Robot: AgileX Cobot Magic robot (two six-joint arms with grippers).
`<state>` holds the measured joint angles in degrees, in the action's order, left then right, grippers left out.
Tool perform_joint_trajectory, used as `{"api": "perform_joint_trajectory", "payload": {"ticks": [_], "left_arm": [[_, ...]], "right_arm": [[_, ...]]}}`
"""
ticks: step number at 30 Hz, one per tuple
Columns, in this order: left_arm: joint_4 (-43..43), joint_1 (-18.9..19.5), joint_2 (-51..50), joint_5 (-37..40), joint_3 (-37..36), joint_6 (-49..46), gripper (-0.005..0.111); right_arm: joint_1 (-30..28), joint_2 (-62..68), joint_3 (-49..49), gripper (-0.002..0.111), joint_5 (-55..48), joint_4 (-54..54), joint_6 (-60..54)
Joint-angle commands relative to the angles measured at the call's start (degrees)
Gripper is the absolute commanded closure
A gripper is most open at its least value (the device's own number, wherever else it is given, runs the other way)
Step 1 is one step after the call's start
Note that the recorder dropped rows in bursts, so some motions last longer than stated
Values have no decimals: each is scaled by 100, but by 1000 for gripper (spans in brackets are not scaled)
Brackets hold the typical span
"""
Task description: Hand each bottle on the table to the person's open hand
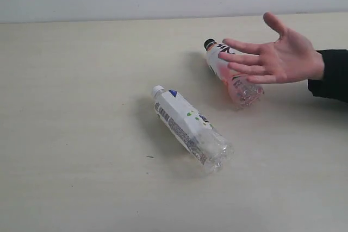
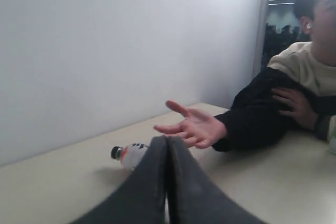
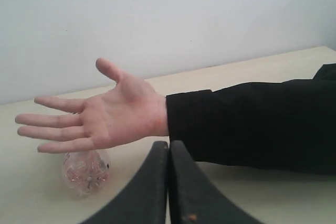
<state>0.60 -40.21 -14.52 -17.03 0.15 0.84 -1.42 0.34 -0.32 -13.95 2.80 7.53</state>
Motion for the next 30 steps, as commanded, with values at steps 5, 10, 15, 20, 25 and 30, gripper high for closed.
{"api": "perform_joint_trajectory", "payload": {"ticks": [5,10,15,20,25,30], "left_arm": [[17,31,-50,-564,217,1236,107],[451,31,-657,-782,814,1200,107],[451,31,-1581,-821,1054,1245,107],[-293,31,-1636,-1269,782,1148,107],[-1375,31,-1295,-1372,675,1933,107],[-26,31,-1446,-1891,996,1461,107]], "right_arm": [[8,-34,32,108,34,1,6],[8,-34,32,108,34,1,6],[8,-34,32,108,34,1,6],[8,-34,32,108,34,1,6],[8,-34,32,108,34,14,6],[8,-34,32,108,34,14,6]]}}
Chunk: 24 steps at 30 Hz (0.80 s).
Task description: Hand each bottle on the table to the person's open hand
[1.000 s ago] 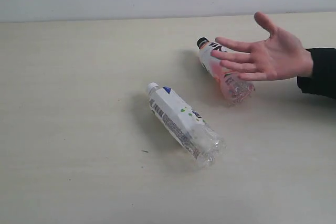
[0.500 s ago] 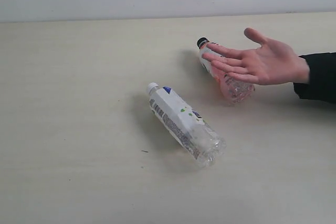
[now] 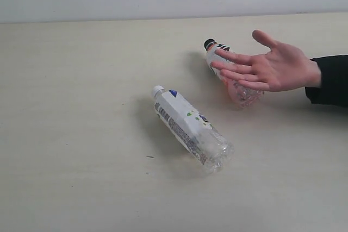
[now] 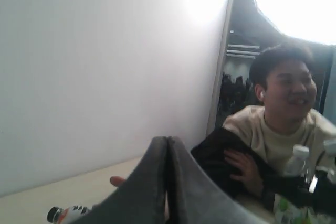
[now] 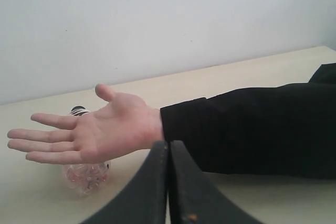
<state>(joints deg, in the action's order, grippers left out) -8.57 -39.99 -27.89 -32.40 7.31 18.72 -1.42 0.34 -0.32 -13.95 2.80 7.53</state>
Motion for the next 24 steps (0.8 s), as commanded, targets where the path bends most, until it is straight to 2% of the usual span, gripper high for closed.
{"api": "perform_joint_trajectory", "payload": {"ticks": [1,4,7,10,13,17,24], "left_arm": [[1177,10,-212,-354,417,-539,107],[1966,10,-789,-278,902,-1150,107],[2127,10,-1470,108,1472,-1627,107],[2127,10,-2183,1182,2262,-2228,107],[2103,10,-2896,2477,3349,-2560,107],[1863,10,-3772,4533,4577,-3183,107],[1582,10,-4844,6116,5671,-3158,106]], "right_arm": [[8,-34,32,108,34,14,6],[8,-34,32,108,34,14,6],[8,-34,32,108,34,3,6],[8,-34,32,108,34,3,6],[8,-34,32,108,34,3,6],[8,-34,32,108,34,3,6],[8,-34,32,108,34,3,6]]}}
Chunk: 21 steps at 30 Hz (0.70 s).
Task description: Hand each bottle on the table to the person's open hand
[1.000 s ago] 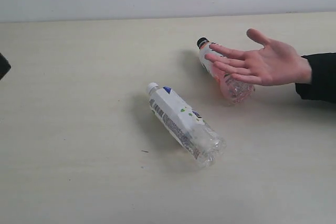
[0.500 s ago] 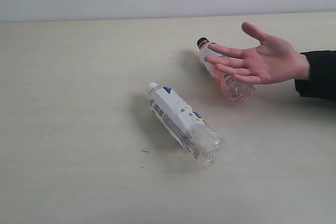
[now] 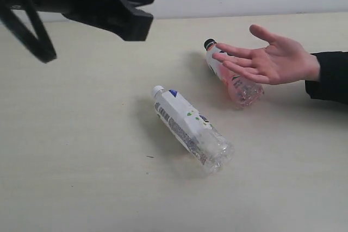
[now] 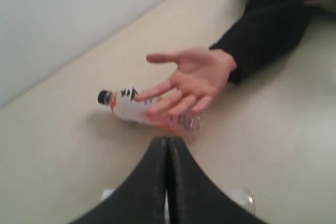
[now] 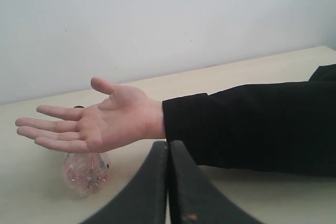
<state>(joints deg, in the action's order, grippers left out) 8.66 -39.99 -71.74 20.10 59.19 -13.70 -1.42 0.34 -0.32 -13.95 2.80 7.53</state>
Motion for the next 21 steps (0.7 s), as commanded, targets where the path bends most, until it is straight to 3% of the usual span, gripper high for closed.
{"api": "perform_joint_trajectory", "payload": {"ticks": [1,4,8,10,11,15,19,21], "left_arm": [[-194,10,-583,1071,606,83,105],[-596,10,-934,1770,969,330,95],[-2034,10,-1333,2716,1496,1952,77],[-2701,10,-1596,3078,1702,2981,60],[-2698,10,-1703,3078,1702,3127,48],[-1772,-1,-1913,2595,1702,3136,29],[-1310,-1,-2093,2370,1702,3207,26],[-1050,-1,-2162,2217,1631,3673,26]], "right_arm": [[8,-34,32,108,34,3,6],[8,-34,32,108,34,3,6],[8,-34,32,108,34,3,6],[8,-34,32,108,34,3,6],[8,-34,32,108,34,3,6],[8,-34,32,108,34,3,6],[8,-34,32,108,34,3,6],[8,-34,32,108,20,3,6]]}}
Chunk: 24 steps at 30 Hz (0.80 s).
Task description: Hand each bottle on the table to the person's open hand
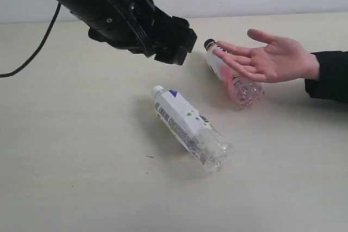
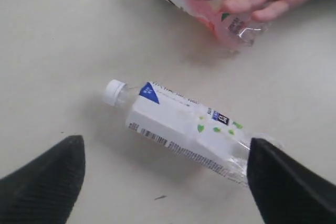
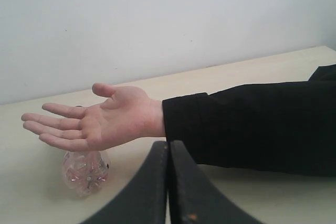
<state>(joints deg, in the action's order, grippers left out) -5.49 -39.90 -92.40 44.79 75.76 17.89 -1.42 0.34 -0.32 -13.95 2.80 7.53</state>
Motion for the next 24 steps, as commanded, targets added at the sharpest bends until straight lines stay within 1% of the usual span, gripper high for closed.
{"api": "perform_joint_trajectory", "payload": {"ticks": [1,2,3,5,7,9,10,14,16,19,21,24], "left_arm": [[549,-10,-111,-399,-161,731,26],[549,-10,-111,-514,-318,1078,26],[549,-10,-111,-728,-529,1641,26],[579,-21,-111,-1033,-802,2332,26],[613,-82,-111,-1356,-1054,3042,26],[613,-221,-111,-1638,-1248,3704,26],[613,-379,-111,-1908,-1310,3846,26],[627,-728,-111,-2329,-1319,4196,26],[616,-871,-111,-2528,-1319,4197,26],[627,-997,-111,-2516,-1319,4243,26],[669,-1094,-111,-2357,-1319,4254,26],[639,-1142,-111,-2271,-1319,4231,26]], "right_arm": [[8,-34,32,108,20,3,6],[8,-34,32,108,20,3,6],[8,-34,32,108,20,3,6],[8,-34,32,108,20,3,6],[8,-34,32,108,20,3,6],[8,-34,32,108,20,3,6],[8,-34,32,108,20,3,6],[8,-34,32,108,20,3,6],[8,-34,32,108,20,3,6],[8,-34,32,108,20,3,6],[8,-34,32,108,20,13,6],[8,-34,32,108,20,13,6]]}}
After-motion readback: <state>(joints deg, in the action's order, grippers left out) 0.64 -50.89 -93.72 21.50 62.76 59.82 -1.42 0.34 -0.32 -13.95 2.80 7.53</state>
